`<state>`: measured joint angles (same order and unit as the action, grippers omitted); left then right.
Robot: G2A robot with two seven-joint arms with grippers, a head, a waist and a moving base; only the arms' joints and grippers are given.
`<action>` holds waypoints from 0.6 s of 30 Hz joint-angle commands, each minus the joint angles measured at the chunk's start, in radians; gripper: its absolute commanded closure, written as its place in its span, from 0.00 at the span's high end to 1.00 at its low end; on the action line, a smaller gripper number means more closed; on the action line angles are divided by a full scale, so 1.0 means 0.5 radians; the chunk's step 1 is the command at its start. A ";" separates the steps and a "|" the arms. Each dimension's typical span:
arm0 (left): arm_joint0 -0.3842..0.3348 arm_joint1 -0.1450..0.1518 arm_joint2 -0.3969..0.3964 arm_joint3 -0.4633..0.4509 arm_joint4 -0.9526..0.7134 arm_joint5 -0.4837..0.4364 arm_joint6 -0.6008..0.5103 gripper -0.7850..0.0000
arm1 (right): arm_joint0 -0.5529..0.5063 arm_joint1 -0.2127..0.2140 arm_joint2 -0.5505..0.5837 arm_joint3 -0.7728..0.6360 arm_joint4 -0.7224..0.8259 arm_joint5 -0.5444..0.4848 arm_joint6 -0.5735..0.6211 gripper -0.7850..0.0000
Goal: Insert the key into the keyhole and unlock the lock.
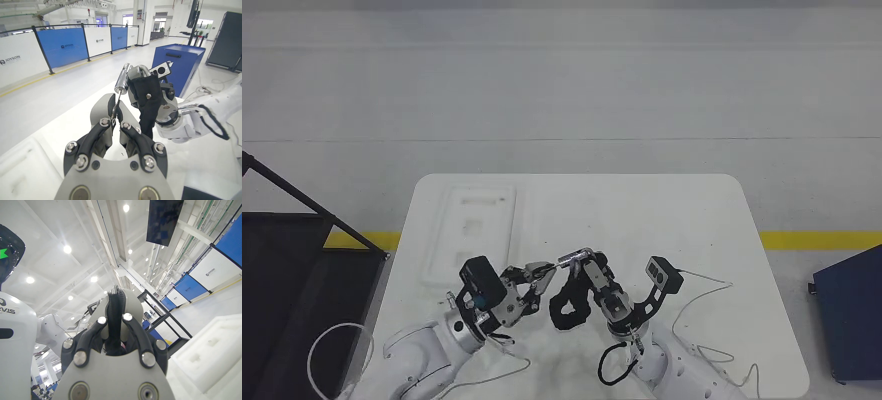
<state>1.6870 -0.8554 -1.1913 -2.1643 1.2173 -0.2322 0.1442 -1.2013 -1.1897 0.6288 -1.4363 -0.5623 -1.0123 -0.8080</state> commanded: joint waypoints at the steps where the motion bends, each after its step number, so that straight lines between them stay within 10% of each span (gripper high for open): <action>1: 0.006 -0.010 0.045 -0.003 0.185 0.121 0.014 0.00 | 0.000 0.000 0.000 0.000 0.000 0.000 0.000 0.00; 18: -0.015 -0.138 0.427 0.165 1.454 1.177 0.178 0.00 | 0.000 0.000 0.000 0.000 0.000 0.000 0.000 0.00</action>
<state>1.6834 -0.9210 -0.9879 -2.0908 1.9098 0.3351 0.2362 -1.2013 -1.1897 0.6289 -1.4363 -0.5622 -1.0123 -0.8081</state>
